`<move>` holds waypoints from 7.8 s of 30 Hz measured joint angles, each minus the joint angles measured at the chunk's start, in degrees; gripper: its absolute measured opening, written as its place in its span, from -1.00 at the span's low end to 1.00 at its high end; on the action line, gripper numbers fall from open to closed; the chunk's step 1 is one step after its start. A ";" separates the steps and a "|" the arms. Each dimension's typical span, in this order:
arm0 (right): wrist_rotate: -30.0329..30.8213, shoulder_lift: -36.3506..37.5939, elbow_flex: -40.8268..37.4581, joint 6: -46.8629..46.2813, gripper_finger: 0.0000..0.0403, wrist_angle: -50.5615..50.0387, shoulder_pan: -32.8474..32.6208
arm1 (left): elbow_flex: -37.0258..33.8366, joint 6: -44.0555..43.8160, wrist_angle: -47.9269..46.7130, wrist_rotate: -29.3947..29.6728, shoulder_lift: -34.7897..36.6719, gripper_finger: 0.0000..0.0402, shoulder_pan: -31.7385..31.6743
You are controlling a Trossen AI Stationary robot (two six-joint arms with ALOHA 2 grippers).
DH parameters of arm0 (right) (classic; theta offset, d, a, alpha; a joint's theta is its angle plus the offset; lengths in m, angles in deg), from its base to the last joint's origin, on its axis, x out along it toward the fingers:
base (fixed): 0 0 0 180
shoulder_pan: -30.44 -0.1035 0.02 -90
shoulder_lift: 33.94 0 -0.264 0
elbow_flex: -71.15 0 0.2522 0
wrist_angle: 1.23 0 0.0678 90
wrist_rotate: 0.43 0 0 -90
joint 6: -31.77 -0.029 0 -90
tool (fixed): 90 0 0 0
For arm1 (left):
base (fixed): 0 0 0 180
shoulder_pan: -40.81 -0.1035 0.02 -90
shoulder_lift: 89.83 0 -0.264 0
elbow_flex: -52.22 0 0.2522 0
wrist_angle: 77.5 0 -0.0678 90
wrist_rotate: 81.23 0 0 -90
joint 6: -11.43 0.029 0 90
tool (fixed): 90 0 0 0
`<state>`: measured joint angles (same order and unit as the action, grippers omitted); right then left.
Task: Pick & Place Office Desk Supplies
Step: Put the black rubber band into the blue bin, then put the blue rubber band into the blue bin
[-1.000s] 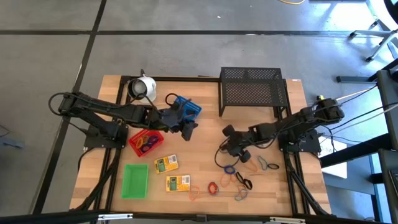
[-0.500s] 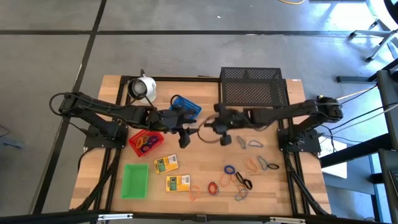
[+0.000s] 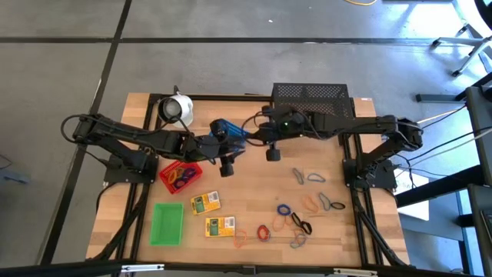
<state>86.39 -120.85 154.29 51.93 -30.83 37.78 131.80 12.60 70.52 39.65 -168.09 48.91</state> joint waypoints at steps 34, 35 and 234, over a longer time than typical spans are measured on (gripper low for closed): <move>-11.44 0.13 0.15 2.97 -0.93 -1.58 0.10 | -0.02 -1.42 9.68 -5.81 -6.54 -0.46 -2.46; -11.63 0.15 0.15 2.98 -0.93 -1.72 0.10 | -0.02 -1.44 9.67 -5.46 -6.54 -0.53 -2.30; -6.90 17.14 -10.97 -22.50 -0.93 19.98 -9.78 | 10.29 -7.96 21.37 -15.53 -12.59 -0.98 -1.40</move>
<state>79.49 -103.72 143.32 29.43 -10.85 28.00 142.10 4.64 91.88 24.12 -180.68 47.51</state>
